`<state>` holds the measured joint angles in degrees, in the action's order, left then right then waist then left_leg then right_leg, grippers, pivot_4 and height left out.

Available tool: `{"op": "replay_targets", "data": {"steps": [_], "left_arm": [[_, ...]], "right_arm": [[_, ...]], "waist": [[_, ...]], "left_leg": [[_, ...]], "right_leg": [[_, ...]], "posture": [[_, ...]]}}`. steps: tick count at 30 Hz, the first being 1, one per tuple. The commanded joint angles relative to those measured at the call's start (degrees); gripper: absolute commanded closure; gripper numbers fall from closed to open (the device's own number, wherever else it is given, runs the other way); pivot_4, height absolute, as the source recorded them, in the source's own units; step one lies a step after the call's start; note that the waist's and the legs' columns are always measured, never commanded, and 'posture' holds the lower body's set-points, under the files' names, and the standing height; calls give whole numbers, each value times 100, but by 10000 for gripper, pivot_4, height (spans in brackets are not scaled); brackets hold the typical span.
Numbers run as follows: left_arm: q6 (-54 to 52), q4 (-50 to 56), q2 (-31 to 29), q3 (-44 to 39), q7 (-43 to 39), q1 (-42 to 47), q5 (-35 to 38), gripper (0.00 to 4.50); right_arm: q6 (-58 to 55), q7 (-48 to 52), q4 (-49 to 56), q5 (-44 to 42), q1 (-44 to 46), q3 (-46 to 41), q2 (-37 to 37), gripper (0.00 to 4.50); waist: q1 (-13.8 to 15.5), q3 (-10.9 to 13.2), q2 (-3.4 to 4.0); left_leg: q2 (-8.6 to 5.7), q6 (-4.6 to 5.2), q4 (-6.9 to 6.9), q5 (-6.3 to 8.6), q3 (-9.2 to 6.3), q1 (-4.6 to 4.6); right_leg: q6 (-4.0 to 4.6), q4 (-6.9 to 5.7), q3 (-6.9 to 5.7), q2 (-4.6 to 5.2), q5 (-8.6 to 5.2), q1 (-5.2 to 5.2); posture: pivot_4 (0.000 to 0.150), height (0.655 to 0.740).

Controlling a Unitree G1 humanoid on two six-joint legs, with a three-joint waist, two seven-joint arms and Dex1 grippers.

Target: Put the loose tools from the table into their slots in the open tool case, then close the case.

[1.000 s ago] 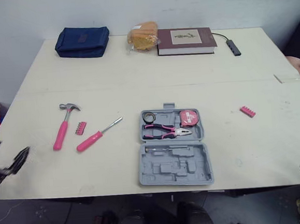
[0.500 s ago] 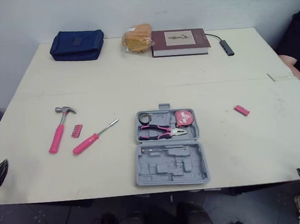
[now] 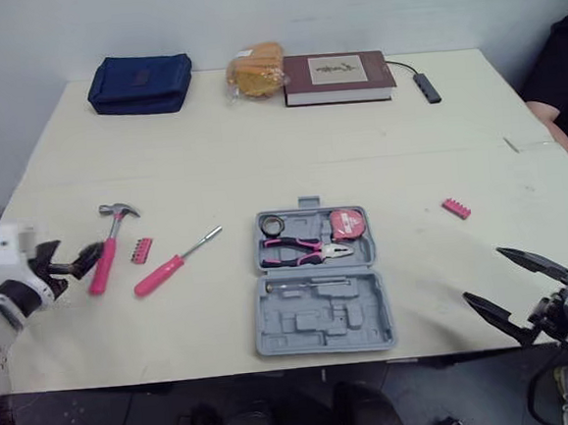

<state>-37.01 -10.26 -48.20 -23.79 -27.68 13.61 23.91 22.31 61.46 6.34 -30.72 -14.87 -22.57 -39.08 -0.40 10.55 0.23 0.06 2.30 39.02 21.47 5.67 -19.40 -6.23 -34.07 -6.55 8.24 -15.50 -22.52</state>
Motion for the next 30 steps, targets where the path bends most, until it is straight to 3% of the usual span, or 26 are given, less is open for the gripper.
{"op": "replay_targets", "data": {"steps": [1,8,14,18,24,30], "left_arm": [[-211,-359,-178,292,-27,361,-280,349],[98,-1343,-97,835,-218,1022,-737,349],[248,-1854,23,1102,-557,1339,-875,349],[-3,-1920,8,1340,-947,1368,-922,10872],[35,-2022,15,1206,-992,1405,-958,38877],[1196,-1410,120,500,-1353,1566,-442,39460]], "right_arm": [[-246,-105,753,-92,202,258,-34,0],[-969,-386,1754,-81,806,855,-81,0],[-1368,-612,2019,33,1182,991,-92,0],[-1479,-733,2057,166,1214,967,-115,0],[-1591,-859,2088,238,1272,936,-117,0],[-1648,-678,2036,216,1153,676,-427,0]], "waist": [[21,0,0],[52,1,-3],[145,0,-3],[183,-1,-1],[175,-2,-1],[188,2,-8]], "left_leg": [[0,-15,1,7,1,2],[3,10,5,-9,-2,-15],[-3,13,7,-11,-5,-16],[-9,19,8,-15,-4,-15],[-15,27,7,-19,-1,-13],[-15,30,8,-20,-6,-23]], "right_leg": [[0,-3,2,2,0,0],[1,-3,-8,-1,-1,-13],[1,-5,-13,6,0,-11],[0,-8,-15,9,0,-10],[-4,-11,-17,14,2,-10],[-4,-8,-16,16,2,-13]], "posture": [[1500,7400],[1500,7400],[1500,7400],[1500,7400],[1500,7400],[1500,7400]]}}
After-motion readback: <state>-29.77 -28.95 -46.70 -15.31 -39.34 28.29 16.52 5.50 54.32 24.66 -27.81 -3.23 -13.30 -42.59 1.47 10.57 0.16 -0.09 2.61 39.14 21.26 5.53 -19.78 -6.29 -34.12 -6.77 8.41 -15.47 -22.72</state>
